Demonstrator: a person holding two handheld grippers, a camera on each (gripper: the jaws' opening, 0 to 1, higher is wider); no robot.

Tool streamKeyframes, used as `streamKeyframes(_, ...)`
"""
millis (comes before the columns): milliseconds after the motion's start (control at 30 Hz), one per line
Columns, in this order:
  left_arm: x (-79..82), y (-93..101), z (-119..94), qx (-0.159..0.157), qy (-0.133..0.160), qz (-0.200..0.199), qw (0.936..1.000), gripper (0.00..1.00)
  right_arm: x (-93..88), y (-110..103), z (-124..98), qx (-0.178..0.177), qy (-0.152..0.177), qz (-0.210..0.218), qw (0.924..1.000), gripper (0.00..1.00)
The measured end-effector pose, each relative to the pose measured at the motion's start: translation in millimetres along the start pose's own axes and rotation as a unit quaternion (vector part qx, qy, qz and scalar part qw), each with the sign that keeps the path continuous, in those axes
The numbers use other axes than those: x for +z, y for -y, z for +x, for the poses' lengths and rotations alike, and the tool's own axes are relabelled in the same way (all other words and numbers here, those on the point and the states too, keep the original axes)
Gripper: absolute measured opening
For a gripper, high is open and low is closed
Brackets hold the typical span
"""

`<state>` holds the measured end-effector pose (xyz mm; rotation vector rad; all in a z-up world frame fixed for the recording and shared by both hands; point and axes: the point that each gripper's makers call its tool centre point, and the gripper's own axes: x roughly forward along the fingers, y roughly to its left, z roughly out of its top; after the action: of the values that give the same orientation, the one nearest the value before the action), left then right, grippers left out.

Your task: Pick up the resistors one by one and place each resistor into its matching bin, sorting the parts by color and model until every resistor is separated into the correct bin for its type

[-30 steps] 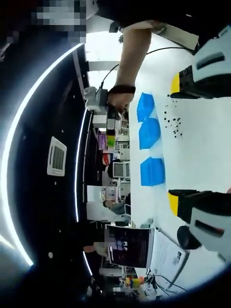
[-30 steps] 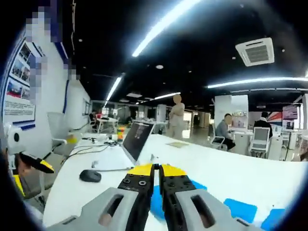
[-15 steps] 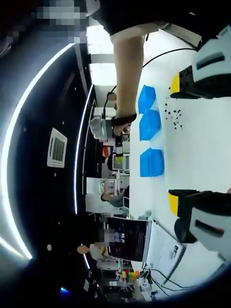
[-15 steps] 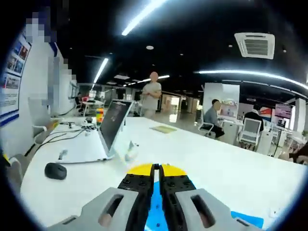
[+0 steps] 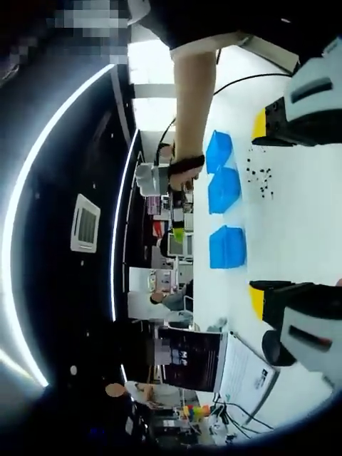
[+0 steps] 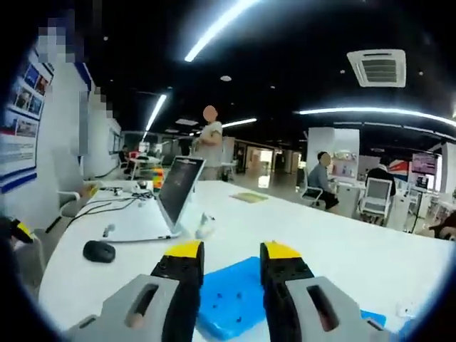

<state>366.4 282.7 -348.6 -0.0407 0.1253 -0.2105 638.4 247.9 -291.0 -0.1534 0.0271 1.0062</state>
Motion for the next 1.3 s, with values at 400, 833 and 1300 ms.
streamKeyframes(400,5.3,27.7,18.6,-0.059,0.002,0.015,0.9982,0.77,-40.0,4.3,-183.9,-0.012,0.002,0.000,0.9999,0.34)
streamKeyframes(833,3.9,39.7,28.9,-0.079,-0.001,0.020,0.9967,0.77,-91.3,-32.9,-350.1,-0.099,-0.020,0.011,0.9948,0.33)
streamKeyframes(1300,-2.9,41.7,23.7,-0.089,-0.008,0.022,0.9958,0.77,-96.9,-35.9,-360.3,-0.108,-0.083,0.033,0.9902,0.32)
